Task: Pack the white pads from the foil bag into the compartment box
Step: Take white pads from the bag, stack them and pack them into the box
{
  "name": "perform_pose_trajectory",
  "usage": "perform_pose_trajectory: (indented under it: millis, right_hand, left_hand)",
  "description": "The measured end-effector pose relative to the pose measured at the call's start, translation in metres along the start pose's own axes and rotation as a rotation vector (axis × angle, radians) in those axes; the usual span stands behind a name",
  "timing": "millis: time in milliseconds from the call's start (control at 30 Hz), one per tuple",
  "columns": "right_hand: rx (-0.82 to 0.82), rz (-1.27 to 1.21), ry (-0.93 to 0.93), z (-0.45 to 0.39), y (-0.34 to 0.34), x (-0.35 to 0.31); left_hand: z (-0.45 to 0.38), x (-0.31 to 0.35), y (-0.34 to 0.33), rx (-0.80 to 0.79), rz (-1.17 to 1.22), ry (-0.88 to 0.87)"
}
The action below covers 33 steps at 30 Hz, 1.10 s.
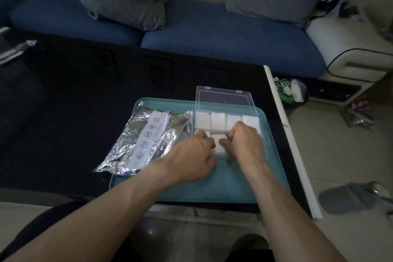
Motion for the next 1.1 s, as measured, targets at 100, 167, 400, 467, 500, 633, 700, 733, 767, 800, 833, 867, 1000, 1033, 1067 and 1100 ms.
perform_pose_trajectory:
  millis: [100,167,400,467,500,633,700,733,767,800,833,867,1000,1033,1067,1100]
  right_hand:
    - [-0.07,-0.101,0.032,-0.005,0.007,-0.001]
    - [-0.221,-0.048,0.078,-0.005,0.006,-0.001]
    - [-0.05,-0.045,0.148,-0.004,0.009,-0.007]
    - [0.038,-0.221,0.176,0.0,0.014,-0.017]
    - [0.033,-0.322,0.184,0.003,0.015,-0.023]
    - [-0.205,-0.508,0.308,0.021,0.004,-0.049]
    - [-0.307,-0.401,0.368,0.031,-0.007,-0.058]
    - [-0.334,-0.337,0.39,0.035,-0.012,-0.061]
    - [-0.357,-0.287,0.403,0.038,-0.016,-0.064]
    - [-0.376,-0.258,0.407,0.039,-0.019,-0.067]
    - [-0.389,-0.25,0.404,0.039,-0.02,-0.069]
    - [-0.396,-0.253,0.403,0.039,-0.021,-0.071]
    - [-0.368,-0.193,0.491,0.038,-0.021,-0.083]
    - [-0.364,-0.168,0.501,0.04,-0.02,-0.086]
    - [-0.358,-0.149,0.517,0.042,-0.018,-0.088]
    - [-0.343,-0.151,0.538,0.043,-0.017,-0.091]
  left_hand:
    - [-0.005,0.002,0.019,0.291,0.123,-0.03]
    - [-0.008,0.0,0.031,0.457,0.122,-0.015]
    - [-0.007,-0.026,0.051,0.19,-0.347,0.299]
    - [-0.006,-0.035,0.056,0.083,-0.421,0.415]
    - [-0.007,-0.04,0.059,0.05,-0.4,0.458]
    - [-0.014,-0.064,0.061,-0.044,-0.28,0.519]
    - [-0.017,-0.074,0.06,-0.079,-0.225,0.554]
    - [-0.017,-0.079,0.06,-0.089,-0.195,0.567]
    - [-0.017,-0.083,0.06,-0.09,-0.162,0.574]
    - [-0.018,-0.088,0.06,-0.083,-0.122,0.578]
    - [-0.018,-0.092,0.06,-0.072,-0.08,0.58]
    - [-0.018,-0.096,0.061,-0.058,-0.045,0.581]
    - [-0.013,-0.099,0.065,-0.011,0.067,0.615]
    - [-0.012,-0.099,0.066,-0.011,0.095,0.627]
    - [-0.011,-0.101,0.066,-0.014,0.117,0.635]
    - [-0.011,-0.102,0.067,-0.019,0.134,0.644]
Point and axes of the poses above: each hand's wrist, its own z-axis away from the middle knuckle, its own y-axis out of the back of the hand, x = y × z, the point moved 1 cm from there along -z, towards the middle knuckle, and after that the axes turned 13 degrees about x, right-handed, at the moved point
